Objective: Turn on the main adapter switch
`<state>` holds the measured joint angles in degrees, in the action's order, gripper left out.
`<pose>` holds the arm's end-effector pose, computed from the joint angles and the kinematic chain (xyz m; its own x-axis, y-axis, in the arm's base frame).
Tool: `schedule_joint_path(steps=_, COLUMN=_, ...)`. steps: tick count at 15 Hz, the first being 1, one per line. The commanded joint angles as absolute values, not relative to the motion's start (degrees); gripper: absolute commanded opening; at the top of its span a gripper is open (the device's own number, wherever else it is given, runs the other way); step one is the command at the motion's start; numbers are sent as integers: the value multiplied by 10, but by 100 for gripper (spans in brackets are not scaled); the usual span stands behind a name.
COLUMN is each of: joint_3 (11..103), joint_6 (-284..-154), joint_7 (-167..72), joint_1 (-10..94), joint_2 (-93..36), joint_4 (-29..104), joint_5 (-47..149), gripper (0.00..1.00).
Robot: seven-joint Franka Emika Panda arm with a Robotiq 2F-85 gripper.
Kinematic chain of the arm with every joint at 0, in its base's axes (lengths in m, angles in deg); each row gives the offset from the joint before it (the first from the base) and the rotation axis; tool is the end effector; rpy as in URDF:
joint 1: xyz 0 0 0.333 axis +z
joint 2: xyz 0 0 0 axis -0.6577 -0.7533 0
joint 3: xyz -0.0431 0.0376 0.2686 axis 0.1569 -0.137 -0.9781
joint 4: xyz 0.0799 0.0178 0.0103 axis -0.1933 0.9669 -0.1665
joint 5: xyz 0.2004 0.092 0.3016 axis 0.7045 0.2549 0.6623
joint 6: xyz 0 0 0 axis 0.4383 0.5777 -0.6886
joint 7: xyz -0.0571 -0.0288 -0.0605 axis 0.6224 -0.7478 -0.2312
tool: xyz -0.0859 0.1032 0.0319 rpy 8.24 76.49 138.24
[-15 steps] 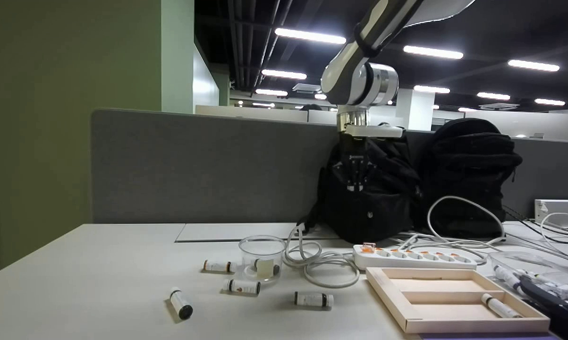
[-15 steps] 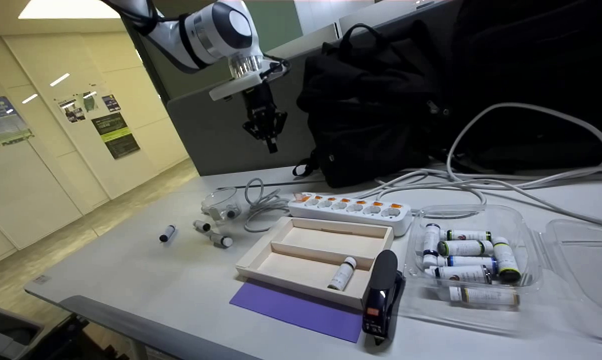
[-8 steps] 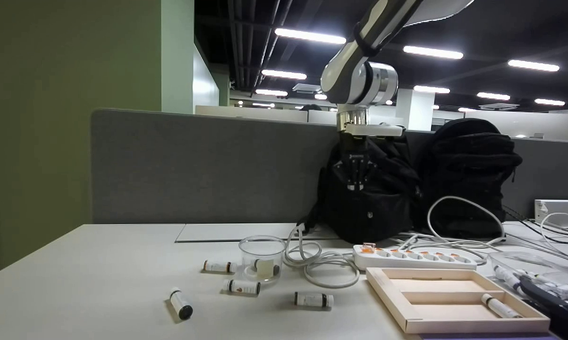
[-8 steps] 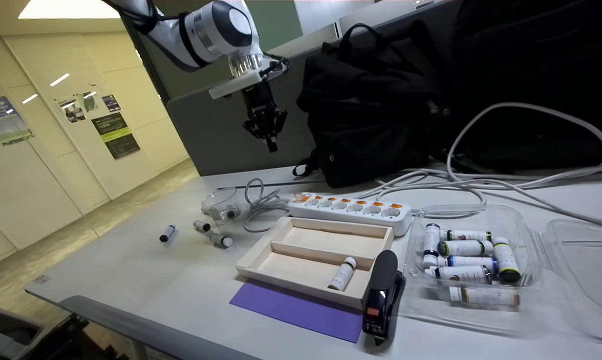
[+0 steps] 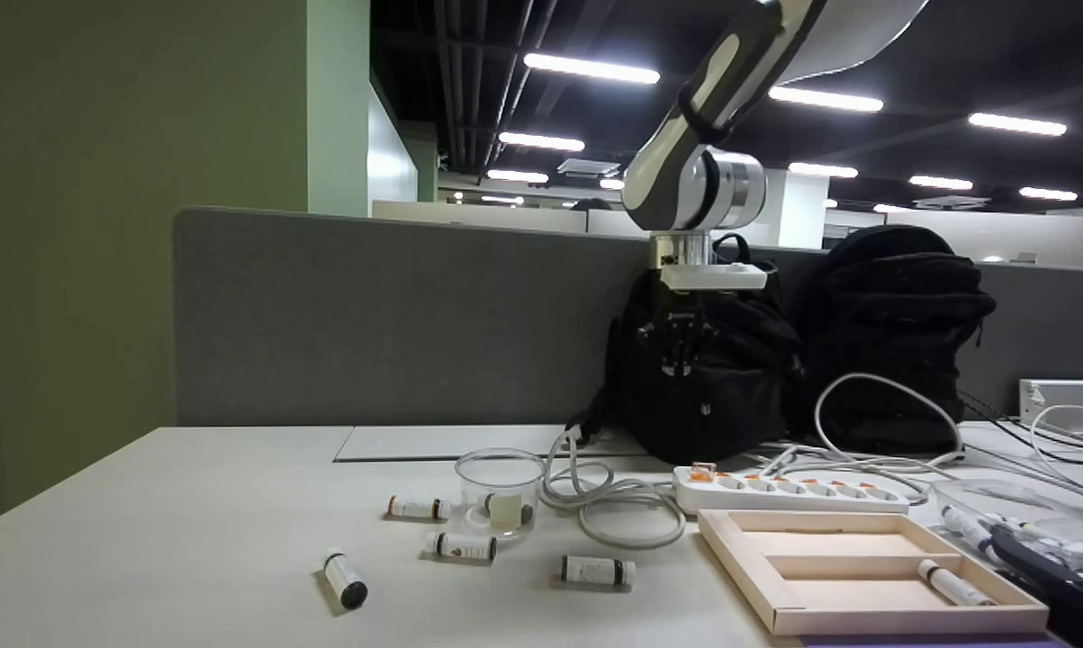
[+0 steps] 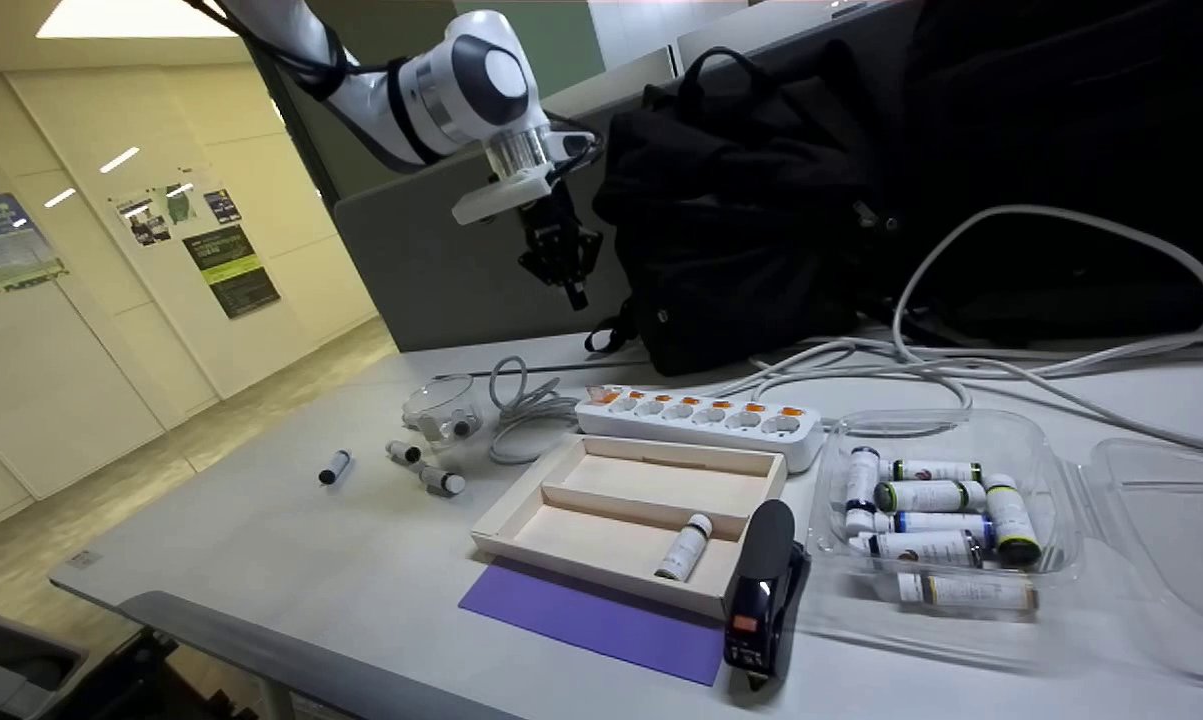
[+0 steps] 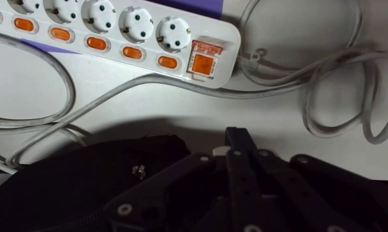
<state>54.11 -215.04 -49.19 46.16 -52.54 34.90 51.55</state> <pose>0.6582 0.0447 0.1762 1.0000 -0.0055 0.0033 -0.0057 -0.9990 0.0438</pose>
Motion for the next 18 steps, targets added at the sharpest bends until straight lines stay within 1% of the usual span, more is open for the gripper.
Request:
schedule_joint_path(steps=1, joint_3=561, joint_6=-2161, joint_7=-547, joint_1=471, joint_2=-552, joint_4=338, joint_5=510, gripper=0)
schedule_joint_path(steps=5, joint_3=579, joint_6=-2130, joint_7=-600, joint_1=478, joint_2=-573, joint_4=334, joint_5=511, gripper=0)
schedule_joint_path(steps=10, joint_3=584, joint_6=-2132, joint_7=-631, joint_1=479, joint_2=-601, joint_4=325, joint_5=519, gripper=0)
schedule_joint_path(steps=18, joint_3=584, joint_6=-2169, joint_7=-652, joint_1=490, joint_2=-639, joint_4=322, joint_5=520, gripper=0)
